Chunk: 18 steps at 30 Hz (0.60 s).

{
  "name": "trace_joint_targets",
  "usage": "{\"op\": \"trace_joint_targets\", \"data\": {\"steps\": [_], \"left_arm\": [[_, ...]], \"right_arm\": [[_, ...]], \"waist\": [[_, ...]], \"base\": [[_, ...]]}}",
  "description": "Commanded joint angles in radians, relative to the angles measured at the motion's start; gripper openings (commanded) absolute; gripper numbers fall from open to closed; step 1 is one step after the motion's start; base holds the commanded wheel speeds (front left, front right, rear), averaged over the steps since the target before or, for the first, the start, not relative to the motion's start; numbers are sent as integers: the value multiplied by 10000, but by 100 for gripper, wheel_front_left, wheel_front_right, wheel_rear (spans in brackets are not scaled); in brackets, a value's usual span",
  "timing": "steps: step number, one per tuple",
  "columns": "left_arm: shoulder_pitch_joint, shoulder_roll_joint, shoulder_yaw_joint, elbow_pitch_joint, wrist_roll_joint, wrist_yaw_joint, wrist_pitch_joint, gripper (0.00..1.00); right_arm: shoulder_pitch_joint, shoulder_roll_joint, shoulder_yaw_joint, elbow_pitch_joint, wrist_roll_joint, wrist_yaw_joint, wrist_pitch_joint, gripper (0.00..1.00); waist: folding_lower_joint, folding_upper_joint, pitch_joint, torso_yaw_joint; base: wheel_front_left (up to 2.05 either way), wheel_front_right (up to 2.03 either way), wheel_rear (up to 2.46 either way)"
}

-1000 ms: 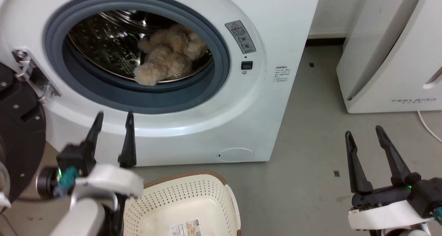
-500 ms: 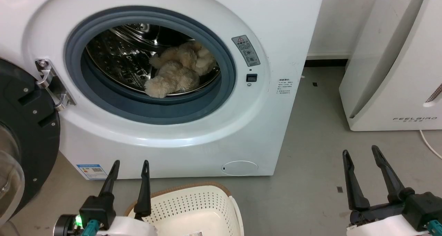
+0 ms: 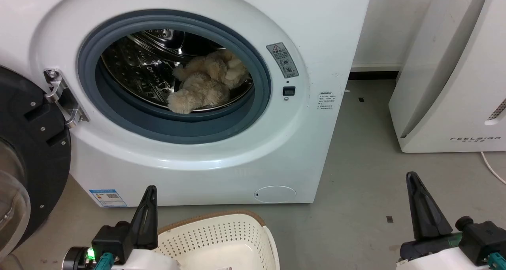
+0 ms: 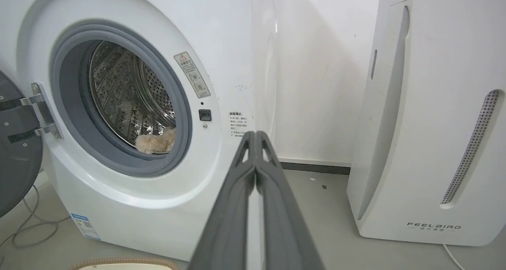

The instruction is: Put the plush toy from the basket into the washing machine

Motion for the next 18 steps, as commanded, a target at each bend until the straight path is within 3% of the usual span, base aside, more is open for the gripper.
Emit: {"op": "trace_joint_targets", "data": {"steps": [1,18], "left_arm": [[-2,-88,82,-15,134,-76,34,0],[-9,-449,505,-60,629,-407,381,0]], "right_arm": [[-23,0,7,17,-36,0,55,0],[-93,0,40,69,-158,-2,404,0]], "waist": [[1,-1,-3,1],[1,-1,-42,20]], "base": [[0,0,0],[0,0,0]]}}
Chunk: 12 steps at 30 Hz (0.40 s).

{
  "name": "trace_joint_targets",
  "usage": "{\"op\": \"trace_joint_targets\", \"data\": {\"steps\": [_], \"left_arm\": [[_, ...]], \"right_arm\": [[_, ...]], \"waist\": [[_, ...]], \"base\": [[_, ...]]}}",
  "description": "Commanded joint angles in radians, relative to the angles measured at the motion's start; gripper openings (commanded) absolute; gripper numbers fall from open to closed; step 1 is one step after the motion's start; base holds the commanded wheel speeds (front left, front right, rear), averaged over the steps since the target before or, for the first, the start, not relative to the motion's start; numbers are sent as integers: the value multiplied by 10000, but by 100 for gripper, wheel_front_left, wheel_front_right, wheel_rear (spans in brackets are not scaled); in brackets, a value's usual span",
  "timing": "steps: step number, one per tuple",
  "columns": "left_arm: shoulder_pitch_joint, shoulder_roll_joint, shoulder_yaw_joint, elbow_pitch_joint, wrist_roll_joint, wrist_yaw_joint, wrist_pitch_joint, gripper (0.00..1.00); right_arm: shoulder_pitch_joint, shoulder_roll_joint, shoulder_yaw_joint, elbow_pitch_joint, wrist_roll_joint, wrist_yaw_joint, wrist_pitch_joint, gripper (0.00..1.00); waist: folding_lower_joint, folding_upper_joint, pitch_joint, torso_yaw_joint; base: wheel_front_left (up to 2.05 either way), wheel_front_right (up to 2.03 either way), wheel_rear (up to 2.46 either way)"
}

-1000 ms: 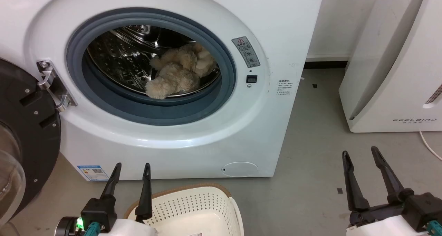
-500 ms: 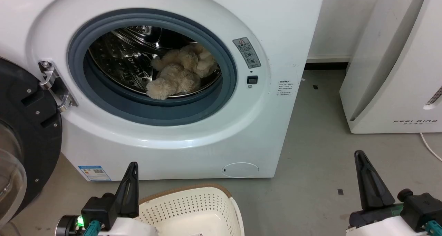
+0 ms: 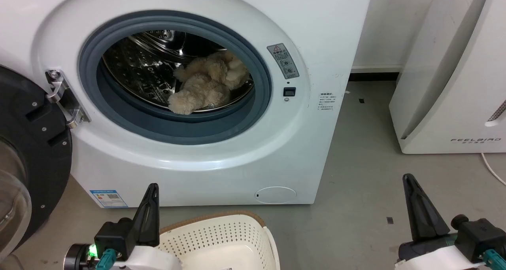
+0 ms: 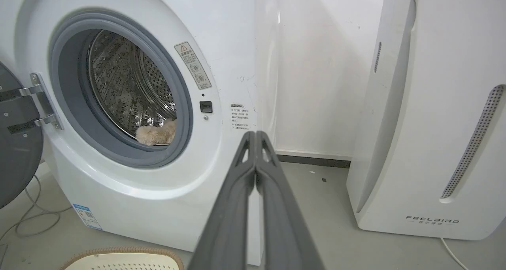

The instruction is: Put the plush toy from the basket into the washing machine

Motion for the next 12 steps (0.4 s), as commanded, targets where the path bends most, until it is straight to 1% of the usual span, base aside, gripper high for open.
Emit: {"op": "trace_joint_targets", "data": {"steps": [1,12], "left_arm": [[-9,-69,110,-36,121,-73,70,0],[-14,-303,385,-65,441,-288,295,0]], "right_arm": [[-88,0,19,40,-73,-2,60,0],[-133,-1,40,73,-151,-3,286,0]], "waist": [[0,0,-3,1],[0,0,-28,13]], "base": [[0,0,0],[0,0,0]]}}
